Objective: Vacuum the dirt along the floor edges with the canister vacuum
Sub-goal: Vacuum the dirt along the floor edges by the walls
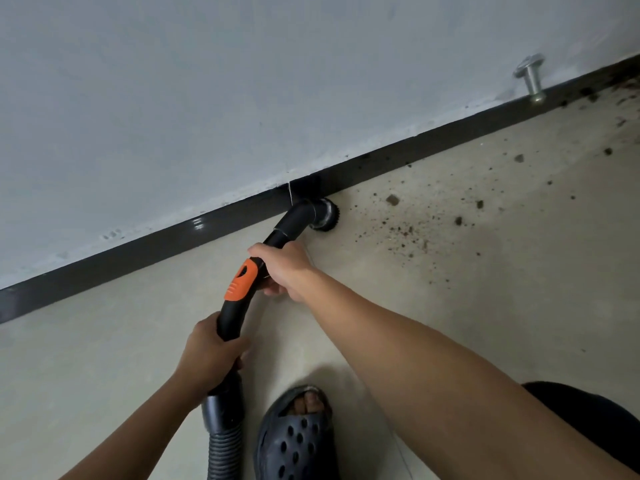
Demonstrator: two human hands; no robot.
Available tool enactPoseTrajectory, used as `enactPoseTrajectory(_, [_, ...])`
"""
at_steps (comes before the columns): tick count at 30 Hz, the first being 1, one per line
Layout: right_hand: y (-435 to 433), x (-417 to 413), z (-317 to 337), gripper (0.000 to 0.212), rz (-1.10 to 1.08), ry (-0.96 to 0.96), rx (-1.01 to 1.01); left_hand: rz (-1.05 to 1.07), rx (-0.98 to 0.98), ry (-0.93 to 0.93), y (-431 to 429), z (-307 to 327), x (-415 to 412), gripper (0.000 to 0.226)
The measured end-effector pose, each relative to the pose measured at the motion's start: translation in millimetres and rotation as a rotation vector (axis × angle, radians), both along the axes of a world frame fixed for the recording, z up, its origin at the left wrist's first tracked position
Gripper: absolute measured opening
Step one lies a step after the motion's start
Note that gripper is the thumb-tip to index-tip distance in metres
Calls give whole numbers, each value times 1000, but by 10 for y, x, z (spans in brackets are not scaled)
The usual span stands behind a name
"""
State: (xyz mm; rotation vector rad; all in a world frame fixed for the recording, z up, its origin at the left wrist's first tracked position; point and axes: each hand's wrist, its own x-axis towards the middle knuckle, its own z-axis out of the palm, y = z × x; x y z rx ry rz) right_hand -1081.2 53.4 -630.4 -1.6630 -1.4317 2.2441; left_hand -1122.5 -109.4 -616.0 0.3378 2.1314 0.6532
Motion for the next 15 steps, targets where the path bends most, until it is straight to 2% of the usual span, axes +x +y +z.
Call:
enactPoseTrajectory(8, [169,-1,52,18,-14,16,-2,-30,-11,95,201,15,13,17])
enactPoseTrajectory(15, [850,341,188,14,-151,-1,1,-213,59,161,936,-40,76,21])
